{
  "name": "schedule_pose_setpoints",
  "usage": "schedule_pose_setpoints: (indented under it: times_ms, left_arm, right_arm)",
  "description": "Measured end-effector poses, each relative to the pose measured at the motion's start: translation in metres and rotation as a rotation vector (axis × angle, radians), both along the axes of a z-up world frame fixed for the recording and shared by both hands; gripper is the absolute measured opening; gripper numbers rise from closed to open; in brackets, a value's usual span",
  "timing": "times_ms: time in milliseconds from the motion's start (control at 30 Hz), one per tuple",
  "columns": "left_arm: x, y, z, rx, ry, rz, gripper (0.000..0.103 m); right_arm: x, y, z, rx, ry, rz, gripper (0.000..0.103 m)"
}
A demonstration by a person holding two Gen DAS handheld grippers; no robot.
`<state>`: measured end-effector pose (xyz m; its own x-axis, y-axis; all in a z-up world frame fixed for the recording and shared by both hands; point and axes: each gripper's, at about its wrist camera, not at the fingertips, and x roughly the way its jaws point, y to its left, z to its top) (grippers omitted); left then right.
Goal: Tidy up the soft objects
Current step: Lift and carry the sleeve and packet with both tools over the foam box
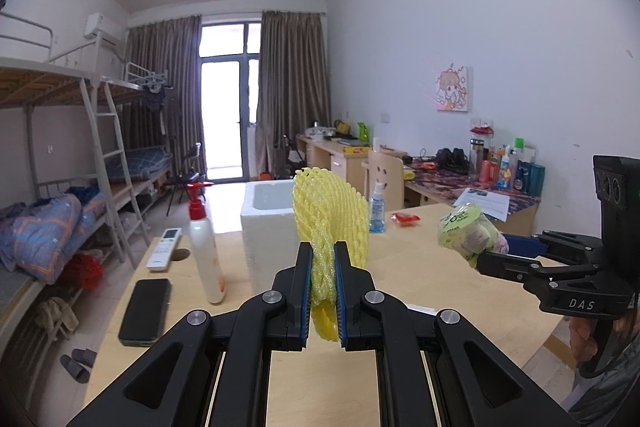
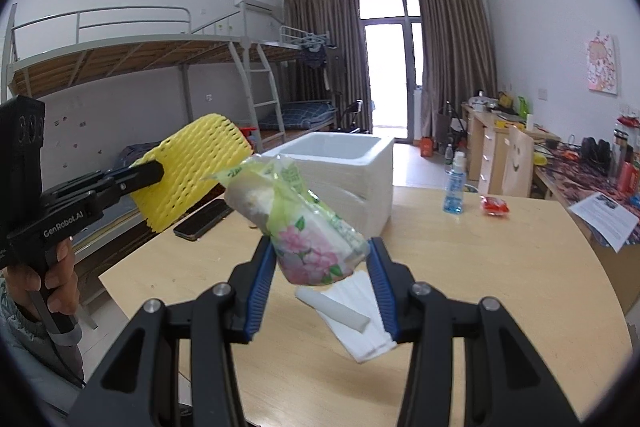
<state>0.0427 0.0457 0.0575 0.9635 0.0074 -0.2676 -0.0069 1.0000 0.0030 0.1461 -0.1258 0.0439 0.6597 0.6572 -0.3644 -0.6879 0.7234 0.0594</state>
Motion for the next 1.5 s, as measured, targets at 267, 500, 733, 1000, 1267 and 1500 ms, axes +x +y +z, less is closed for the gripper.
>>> schedule_pose_setpoints:
  times_ms: [267,500,733,1000,1267,1500]
  left_arm:
    - [-0.001,0.013,0.0,-0.004,0.003,0.034,0.011]
    - [0.007,0.022,0.003,-0.006,-0.003,0.05,0.011]
    - [0.016,0.028,0.008,-0.005,-0.002,0.048,0.011]
    - [0.037,0.035,0.015,-0.002,-0.006,0.058,0.011]
    - [0.055,0.03,0.023,0.006,-0.017,0.033,0.011]
    - [0.07,0.029,0.03,0.003,-0.032,0.018,0.011]
  right_arm:
    - [-0.004,0.02,0.002,-0.011,-0.011,0.038,0.051]
    - [0.003,0.03,0.005,-0.017,-0.007,0.041,0.051]
    - [0.012,0.039,0.009,-0.039,-0.013,0.05,0.051]
    - [0.025,0.045,0.019,-0.06,-0.01,0.038,0.051]
    - [0.037,0.051,0.033,-0.073,-0.022,0.012,0.051]
    - [0.049,0.058,0.039,-0.085,-0.029,-0.006,0.051]
